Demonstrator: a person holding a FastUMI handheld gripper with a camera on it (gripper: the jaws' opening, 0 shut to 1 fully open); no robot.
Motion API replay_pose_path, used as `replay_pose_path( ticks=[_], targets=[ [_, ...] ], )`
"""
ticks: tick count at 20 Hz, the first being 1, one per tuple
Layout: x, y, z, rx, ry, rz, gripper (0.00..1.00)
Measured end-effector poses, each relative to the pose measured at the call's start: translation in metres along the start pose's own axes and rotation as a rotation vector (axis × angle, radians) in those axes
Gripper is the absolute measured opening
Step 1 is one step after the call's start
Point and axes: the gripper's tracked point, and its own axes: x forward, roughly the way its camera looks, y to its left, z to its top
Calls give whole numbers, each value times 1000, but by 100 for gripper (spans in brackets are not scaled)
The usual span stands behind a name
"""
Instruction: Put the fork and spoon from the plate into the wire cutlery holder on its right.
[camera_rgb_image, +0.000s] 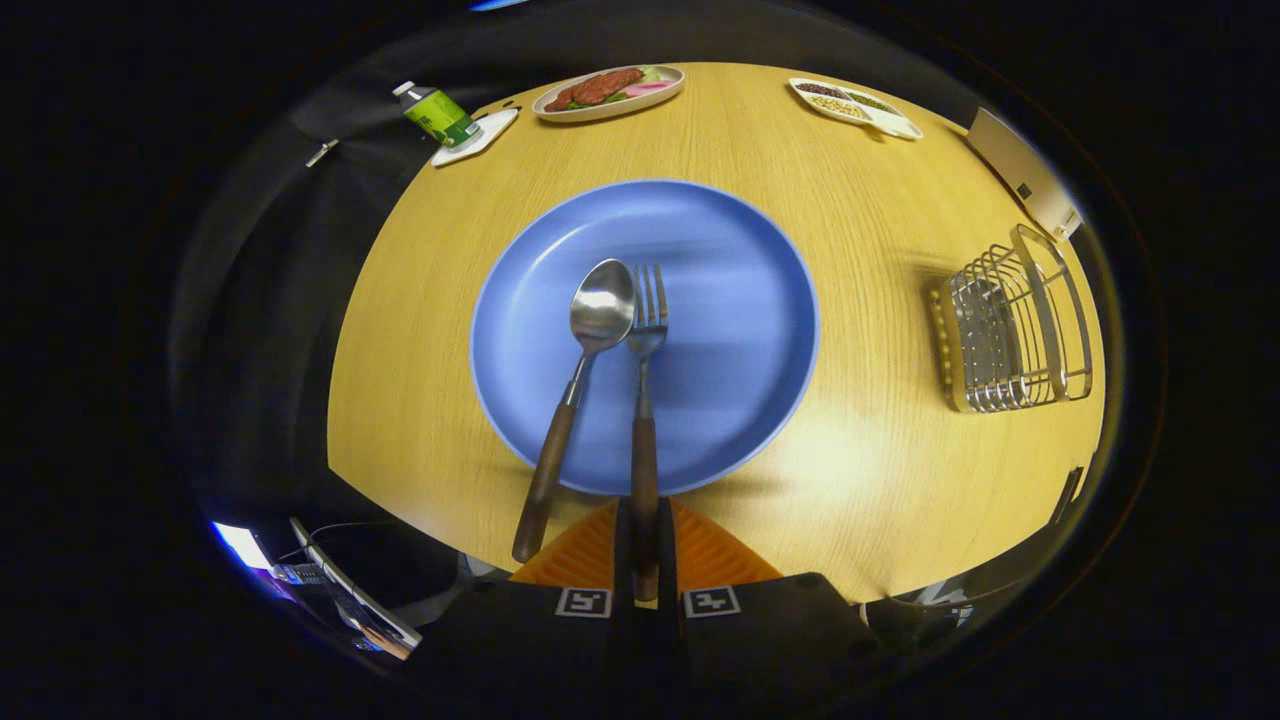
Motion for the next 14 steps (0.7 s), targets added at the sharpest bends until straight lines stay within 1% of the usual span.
replay_pose_path(
  ticks=[6,7,8,10,14],
  targets=[
    [-29,-5,17,-67,-69,67,11],
    [-34,-7,20,-65,-73,71,11],
    [-34,-8,22,-63,-83,87,8],
    [-43,-9,28,-62,-107,112,8],
    [-75,-18,44,-77,-162,130,8]
  ],
)
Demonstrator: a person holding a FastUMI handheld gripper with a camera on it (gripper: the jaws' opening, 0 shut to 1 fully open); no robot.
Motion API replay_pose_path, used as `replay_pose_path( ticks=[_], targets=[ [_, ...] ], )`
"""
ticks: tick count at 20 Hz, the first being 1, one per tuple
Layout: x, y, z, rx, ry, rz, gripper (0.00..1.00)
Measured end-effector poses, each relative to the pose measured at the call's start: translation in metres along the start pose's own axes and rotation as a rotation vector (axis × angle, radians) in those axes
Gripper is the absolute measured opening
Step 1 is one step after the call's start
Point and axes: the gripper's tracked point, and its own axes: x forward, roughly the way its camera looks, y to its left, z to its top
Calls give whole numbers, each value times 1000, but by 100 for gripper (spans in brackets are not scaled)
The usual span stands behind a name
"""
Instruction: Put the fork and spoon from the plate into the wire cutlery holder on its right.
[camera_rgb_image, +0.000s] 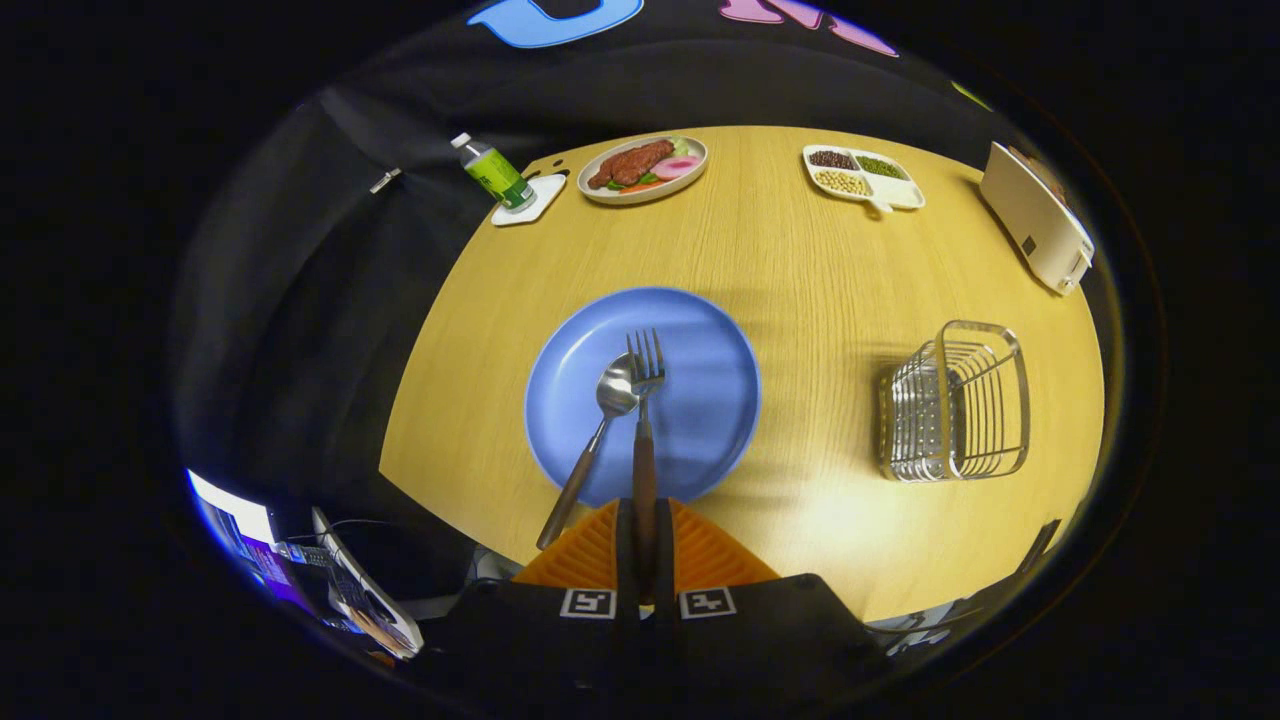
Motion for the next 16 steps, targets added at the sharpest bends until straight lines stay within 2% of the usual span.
replay_pose_path(
  ticks=[4,8,12,16],
  targets=[
    [-47,-21,14,-7,-20,22,8],
    [-103,-75,26,8,-7,-15,8],
    [-143,-137,15,-32,92,-105,8],
    [-144,-162,4,7,210,-106,8]
  ],
)
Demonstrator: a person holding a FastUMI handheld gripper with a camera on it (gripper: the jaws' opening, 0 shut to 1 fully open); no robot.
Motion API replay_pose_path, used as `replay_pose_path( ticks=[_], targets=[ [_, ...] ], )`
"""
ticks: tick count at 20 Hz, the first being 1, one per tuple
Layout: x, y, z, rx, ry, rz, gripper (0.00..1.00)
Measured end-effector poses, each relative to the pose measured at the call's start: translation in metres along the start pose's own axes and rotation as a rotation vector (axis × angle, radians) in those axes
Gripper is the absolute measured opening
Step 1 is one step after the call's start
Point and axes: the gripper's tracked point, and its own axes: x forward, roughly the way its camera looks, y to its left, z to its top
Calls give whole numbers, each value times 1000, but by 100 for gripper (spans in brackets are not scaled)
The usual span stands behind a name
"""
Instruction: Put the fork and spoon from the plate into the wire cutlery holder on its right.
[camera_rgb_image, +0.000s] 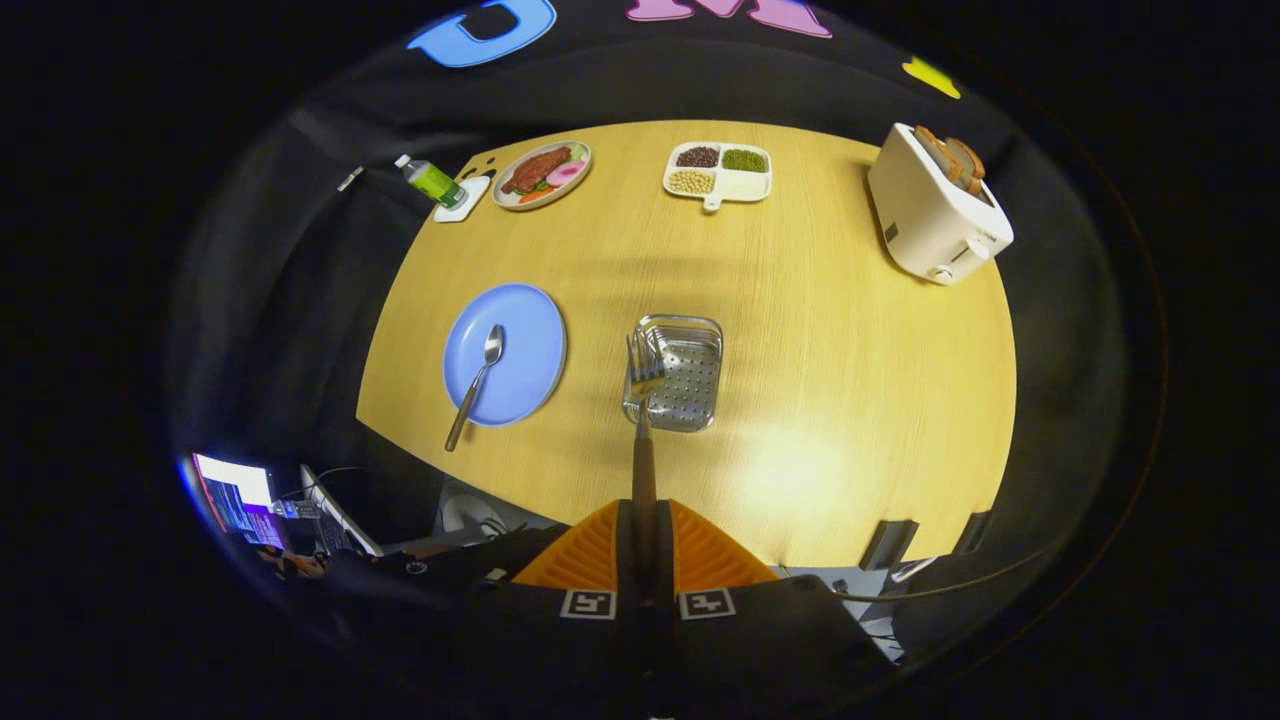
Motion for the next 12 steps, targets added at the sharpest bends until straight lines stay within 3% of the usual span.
replay_pose_path(
  ticks=[9,12],
  targets=[
    [40,-22,16,22,256,-14,8],
    [52,-32,25,6,333,-56,8]
  ],
)
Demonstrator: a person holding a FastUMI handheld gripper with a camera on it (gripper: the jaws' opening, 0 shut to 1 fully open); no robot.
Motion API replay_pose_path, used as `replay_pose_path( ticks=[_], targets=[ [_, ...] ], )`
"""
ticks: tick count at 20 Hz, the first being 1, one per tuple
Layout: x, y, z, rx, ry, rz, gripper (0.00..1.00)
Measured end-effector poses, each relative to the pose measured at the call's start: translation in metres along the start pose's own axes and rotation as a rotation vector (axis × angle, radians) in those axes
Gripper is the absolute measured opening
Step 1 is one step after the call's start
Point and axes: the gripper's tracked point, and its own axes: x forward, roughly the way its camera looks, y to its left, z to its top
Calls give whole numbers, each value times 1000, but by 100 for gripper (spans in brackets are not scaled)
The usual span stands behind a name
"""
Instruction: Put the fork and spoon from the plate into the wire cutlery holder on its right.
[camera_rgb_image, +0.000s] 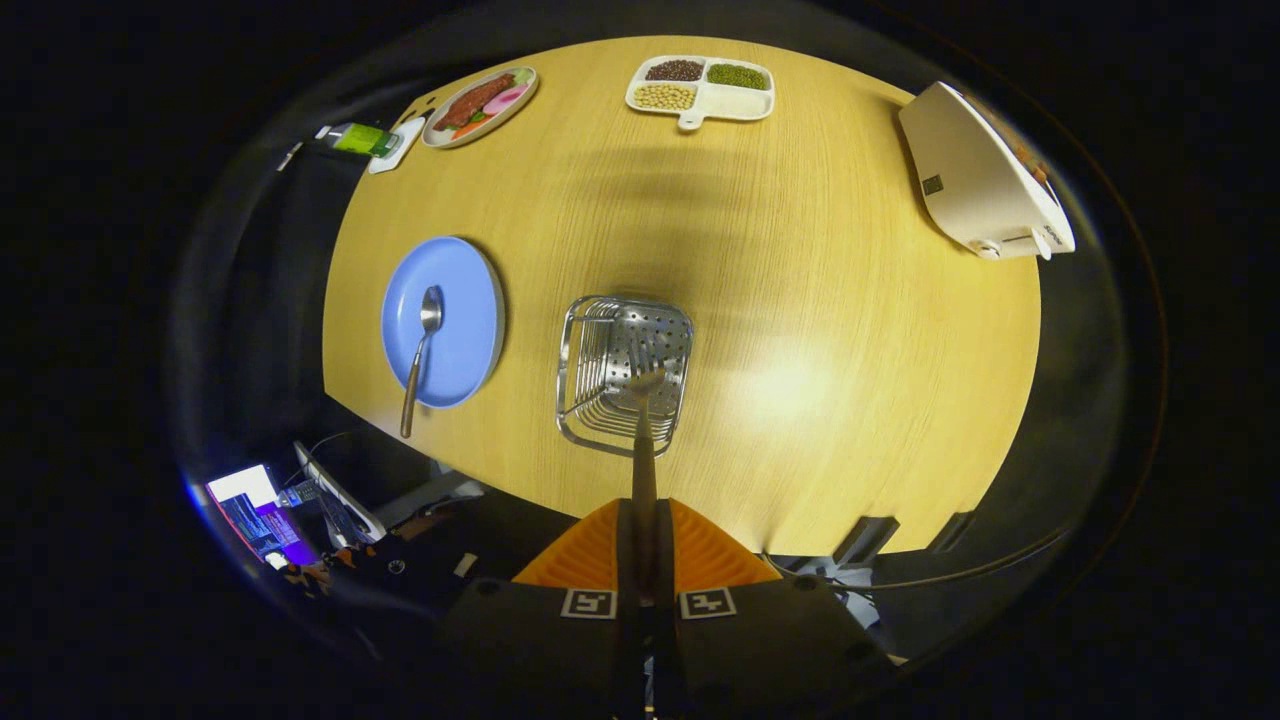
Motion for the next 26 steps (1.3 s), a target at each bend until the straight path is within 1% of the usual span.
replay_pose_path(
  ticks=[3,5,7,11,12,14,16,18,19,21,24,26],
  targets=[
    [9,3,11,-12,40,-20,8],
    [14,7,11,-27,46,-30,8],
    [13,5,11,-43,31,-41,11],
    [12,8,14,0,-46,-2,16],
    [8,7,16,9,-69,8,21],
    [-2,10,21,33,-128,40,23],
    [-19,24,29,48,-209,100,23],
    [-35,37,35,31,-293,122,23],
    [-43,49,38,29,-330,141,26],
    [-51,78,43,30,-394,186,27],
    [-48,128,40,1,-431,229,36],
    [-33,169,41,-23,-430,264,42]
  ],
)
